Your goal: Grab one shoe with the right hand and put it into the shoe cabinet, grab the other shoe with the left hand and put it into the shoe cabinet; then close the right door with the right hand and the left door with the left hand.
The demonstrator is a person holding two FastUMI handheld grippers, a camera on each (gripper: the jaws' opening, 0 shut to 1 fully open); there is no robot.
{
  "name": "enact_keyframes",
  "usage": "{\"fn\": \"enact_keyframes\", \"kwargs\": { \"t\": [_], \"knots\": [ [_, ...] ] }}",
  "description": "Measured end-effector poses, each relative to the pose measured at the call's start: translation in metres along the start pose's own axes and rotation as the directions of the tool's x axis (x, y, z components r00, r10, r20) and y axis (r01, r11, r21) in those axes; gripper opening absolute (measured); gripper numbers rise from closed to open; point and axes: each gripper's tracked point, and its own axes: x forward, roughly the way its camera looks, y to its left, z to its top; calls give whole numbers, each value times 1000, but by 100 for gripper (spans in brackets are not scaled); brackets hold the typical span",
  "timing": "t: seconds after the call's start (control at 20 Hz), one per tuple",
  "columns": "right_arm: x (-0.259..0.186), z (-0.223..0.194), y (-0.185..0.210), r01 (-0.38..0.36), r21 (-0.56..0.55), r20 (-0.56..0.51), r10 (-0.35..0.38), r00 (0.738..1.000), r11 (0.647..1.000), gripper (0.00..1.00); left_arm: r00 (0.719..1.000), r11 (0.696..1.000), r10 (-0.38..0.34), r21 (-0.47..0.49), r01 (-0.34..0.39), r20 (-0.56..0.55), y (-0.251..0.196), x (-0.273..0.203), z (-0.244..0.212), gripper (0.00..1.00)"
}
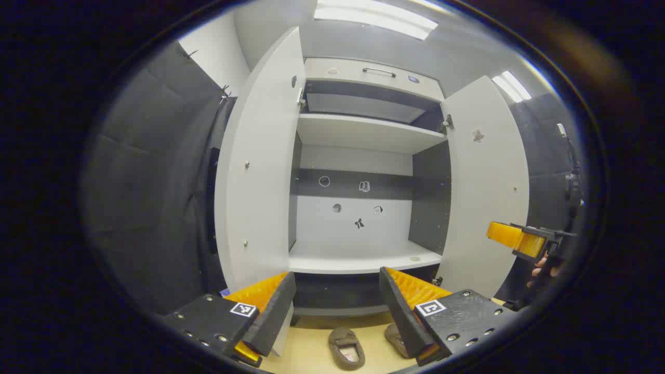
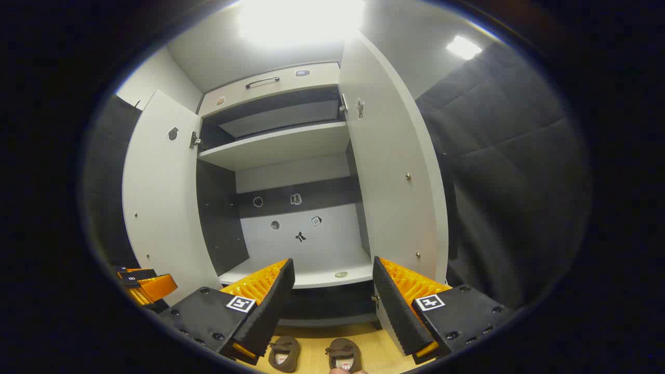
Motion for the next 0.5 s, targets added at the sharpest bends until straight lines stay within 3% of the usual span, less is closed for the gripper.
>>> {"fn": "enact_keyframes", "kwargs": {
  "t": [0.05, 0.1, 0.2, 0.25, 0.5],
  "knots": [
    [-2, -6, -5, 13, -14, -15, -13, 1000, 1000, 92, 1000, 1000, -1, 3, 1, -1, 0, 1, -2, 94],
    [-3, -13, -10, 27, -25, -31, -27, 999, 999, 96, 1000, 1000, -3, 2, 3, -4, 0, 2, -4, 94],
    [-6, -23, -13, 42, -24, -63, -44, 997, 999, 92, 1000, 1000, -9, -5, 9, -8, -1, 3, -7, 94],
    [-7, -24, -14, 47, -15, -71, -48, 996, 999, 96, 1000, 1000, -11, -8, 11, -8, 0, 4, -8, 94],
    [-4, -14, -5, 48, -6, -35, -48, 998, 999, 96, 1000, 999, -27, -23, 27, -14, 1, 7, -14, 94]
  ]
}}
